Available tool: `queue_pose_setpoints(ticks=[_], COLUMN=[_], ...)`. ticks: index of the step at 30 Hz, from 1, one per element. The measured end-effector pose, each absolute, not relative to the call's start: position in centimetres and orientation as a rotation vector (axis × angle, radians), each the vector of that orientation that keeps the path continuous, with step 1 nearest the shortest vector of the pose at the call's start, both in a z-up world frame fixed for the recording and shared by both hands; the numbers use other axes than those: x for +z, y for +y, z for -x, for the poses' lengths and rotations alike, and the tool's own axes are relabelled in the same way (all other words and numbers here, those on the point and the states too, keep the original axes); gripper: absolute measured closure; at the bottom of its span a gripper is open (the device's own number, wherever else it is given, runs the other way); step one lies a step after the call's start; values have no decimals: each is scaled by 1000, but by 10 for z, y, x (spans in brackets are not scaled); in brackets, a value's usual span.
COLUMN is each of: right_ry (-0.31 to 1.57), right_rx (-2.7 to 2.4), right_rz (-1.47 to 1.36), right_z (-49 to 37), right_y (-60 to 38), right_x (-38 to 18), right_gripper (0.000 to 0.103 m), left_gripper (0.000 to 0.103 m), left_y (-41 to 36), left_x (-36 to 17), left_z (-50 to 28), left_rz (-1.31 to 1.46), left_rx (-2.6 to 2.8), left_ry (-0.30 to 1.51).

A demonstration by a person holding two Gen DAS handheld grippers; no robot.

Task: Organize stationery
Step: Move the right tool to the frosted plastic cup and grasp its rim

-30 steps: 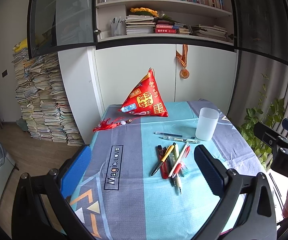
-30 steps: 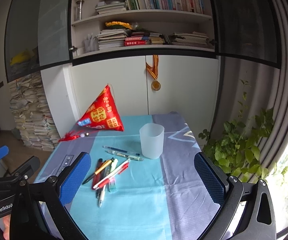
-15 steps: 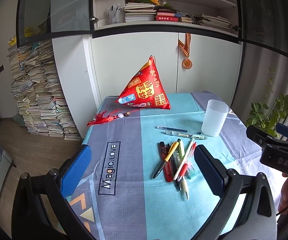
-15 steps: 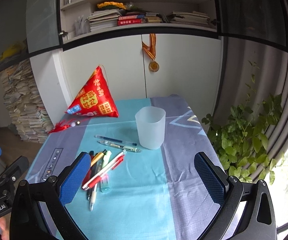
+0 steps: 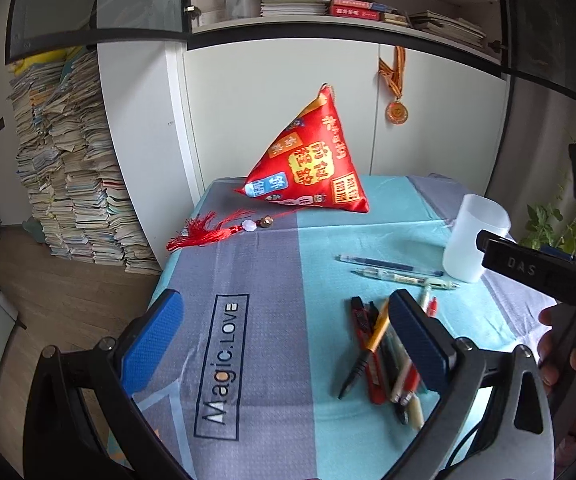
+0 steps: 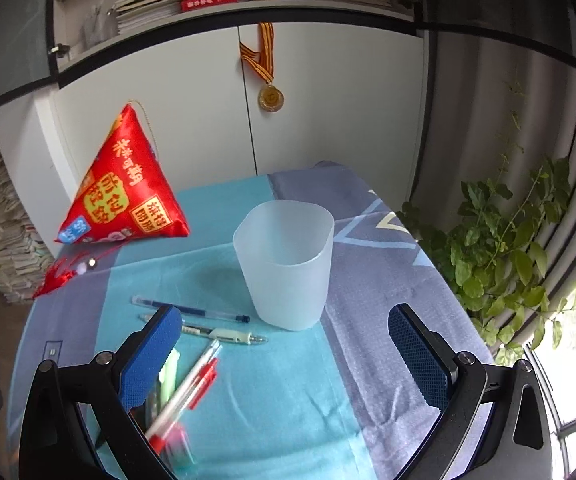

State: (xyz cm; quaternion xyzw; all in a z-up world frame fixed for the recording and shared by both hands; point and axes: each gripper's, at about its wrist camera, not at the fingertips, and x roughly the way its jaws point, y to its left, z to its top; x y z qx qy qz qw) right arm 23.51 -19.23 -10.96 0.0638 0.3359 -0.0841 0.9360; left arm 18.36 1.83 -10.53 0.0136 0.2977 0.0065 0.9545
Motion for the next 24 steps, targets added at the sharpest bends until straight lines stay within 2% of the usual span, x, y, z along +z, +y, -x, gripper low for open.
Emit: queue_pose_setpoints(ticks=[10, 12, 13, 14, 24], right_ry=[731, 713, 711, 716, 765], right_rx=[-281, -291, -291, -298, -122], right_rz=[-163, -152, -145, -132, -131], right_z=[-303, -306, -308, -309, -286], right_y=[-191, -190, -188, -188, -214], right_x=[-136, -137, -137, -138, -130], right_gripper=[0, 12, 24, 31, 32], left_gripper=[1, 1, 1, 1, 1], left_y=[32, 31, 31, 31, 22], left_x=[-124, -127, -129, -130, -123], left_z=[-223, -227, -228, -229, -218], left_rz=[1, -6, -7, -6, -25], left_rx=[15, 10, 8, 5, -41], left_ry=[632, 643, 647, 651, 652])
